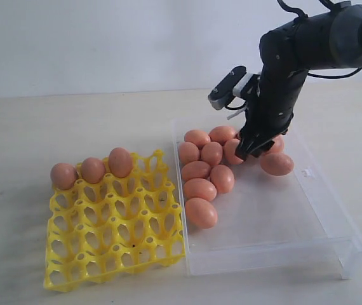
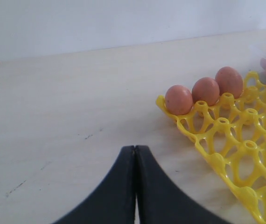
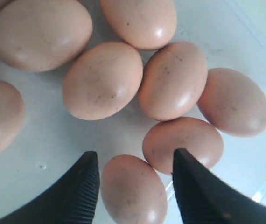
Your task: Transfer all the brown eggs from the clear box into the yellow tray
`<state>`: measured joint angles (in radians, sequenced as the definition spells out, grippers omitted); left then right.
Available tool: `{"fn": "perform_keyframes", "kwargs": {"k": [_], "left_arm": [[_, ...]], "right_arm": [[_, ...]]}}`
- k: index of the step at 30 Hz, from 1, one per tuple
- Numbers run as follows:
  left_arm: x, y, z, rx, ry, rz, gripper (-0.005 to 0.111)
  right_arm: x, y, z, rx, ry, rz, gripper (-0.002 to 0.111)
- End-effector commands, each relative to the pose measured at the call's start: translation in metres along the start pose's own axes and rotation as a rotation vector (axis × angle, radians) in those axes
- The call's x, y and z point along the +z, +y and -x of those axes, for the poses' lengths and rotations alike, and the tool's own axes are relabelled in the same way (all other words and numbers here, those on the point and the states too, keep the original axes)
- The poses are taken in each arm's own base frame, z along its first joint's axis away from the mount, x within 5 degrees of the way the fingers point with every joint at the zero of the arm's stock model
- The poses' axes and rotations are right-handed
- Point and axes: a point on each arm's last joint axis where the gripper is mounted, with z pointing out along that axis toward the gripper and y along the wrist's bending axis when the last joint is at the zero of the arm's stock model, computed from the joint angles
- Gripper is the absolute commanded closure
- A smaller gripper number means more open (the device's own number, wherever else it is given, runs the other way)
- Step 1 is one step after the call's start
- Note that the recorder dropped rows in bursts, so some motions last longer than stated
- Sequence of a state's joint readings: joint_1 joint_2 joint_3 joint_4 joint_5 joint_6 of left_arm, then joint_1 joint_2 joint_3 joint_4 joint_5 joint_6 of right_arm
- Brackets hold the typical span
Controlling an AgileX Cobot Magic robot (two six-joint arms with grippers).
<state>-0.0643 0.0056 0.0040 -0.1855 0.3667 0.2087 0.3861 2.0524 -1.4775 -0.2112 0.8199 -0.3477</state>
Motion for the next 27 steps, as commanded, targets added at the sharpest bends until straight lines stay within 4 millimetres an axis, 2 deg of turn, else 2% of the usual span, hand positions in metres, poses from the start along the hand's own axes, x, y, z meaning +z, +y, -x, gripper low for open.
{"fn": "perform_keyframes", "kwargs": {"k": [1,9,19,24,27], "left_arm": [[-0.001,0.000,0.002,-0.001,-0.019,-0.002,0.107],[-0.001,0.000,0.002,-0.001,-0.019,-0.002,0.107],[-0.001,0.000,0.002,-0.003,-0.019,-0.002,0.107],[-0.001,0.000,0.002,-0.003,-0.019,-0.002,0.107],[-0.001,0.000,0.002,-0.003,-0.019,-0.002,0.107]], "right_arm": [[0.009,0.004,-0.010,0.007,0.036,0.015,0.060],[0.028,0.010,-0.025,0.016,0.043,0.028,0.060],[0.051,0.019,-0.028,0.060,0.071,0.074,0.060],[0.053,0.020,-0.030,0.080,0.084,0.080,0.060],[0.045,0.019,-0.030,0.135,0.087,0.081,0.060]]}}
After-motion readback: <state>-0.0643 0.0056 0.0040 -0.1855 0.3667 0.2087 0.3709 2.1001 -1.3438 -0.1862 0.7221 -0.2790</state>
